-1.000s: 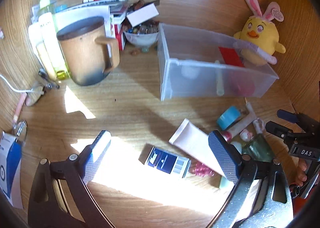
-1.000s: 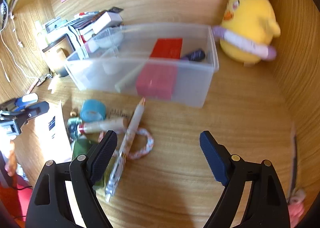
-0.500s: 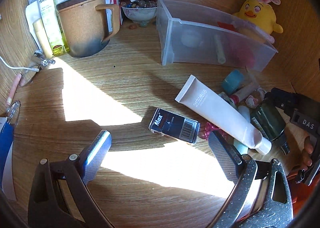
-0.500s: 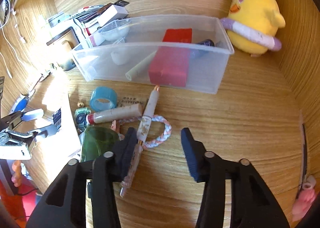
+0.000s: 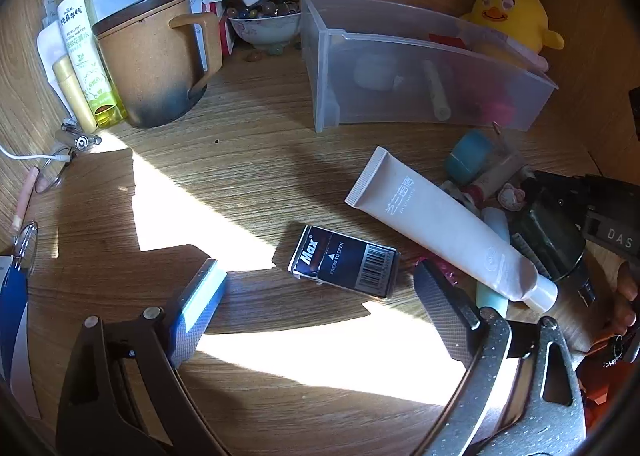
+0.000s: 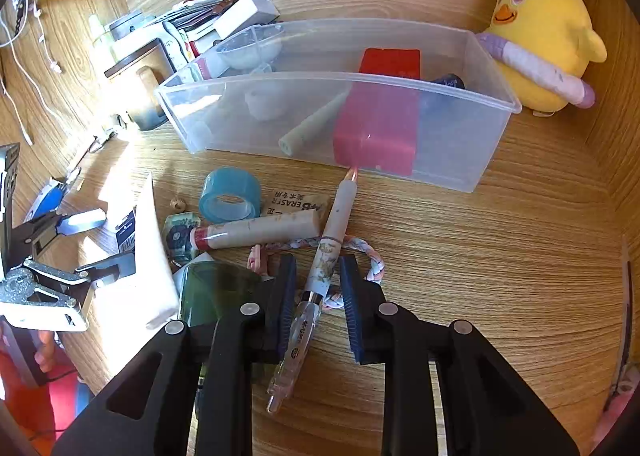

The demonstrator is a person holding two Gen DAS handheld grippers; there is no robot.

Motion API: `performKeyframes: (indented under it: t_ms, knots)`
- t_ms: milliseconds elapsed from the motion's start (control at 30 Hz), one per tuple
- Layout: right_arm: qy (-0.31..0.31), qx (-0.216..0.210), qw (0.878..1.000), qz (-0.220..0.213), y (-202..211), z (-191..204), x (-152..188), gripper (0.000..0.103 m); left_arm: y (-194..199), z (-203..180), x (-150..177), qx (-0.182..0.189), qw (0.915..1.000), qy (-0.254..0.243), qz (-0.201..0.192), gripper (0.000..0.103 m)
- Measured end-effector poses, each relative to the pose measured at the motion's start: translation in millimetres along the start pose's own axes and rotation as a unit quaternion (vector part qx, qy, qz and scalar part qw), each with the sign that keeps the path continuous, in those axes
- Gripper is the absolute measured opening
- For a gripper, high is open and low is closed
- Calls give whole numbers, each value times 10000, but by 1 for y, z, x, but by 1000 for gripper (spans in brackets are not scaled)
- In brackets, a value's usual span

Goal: Organize objects
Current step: 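Grasp the blue 'Max' box with the left tool while the right tool grasps the white pen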

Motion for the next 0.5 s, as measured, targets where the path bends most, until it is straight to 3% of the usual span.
performKeyframes:
  t_ms: [233,300,500]
  knots:
    - [-85,1,10000,-29,-1,-5,-2,11,1,0,-5,-73,9999,-66,-129,65]
    - [-91,48,9999,-62,-1,-6,-2,11,3,1,-6,-83,9998,-45,-168,48]
    - [-124,24,9997,-187,10,-7,1,10,6,8,-5,45,9994,249,-229,48]
Point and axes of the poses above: each gripper's, at about its wrist camera, not at the fingertips, and y roughly against the way its jaws point, z to its left, x to its underside, the point moved 6 cm from there along -y, roughly the way its jaws point, and after that the axes turned 8 degrees about -y, right-handed, at the moved point
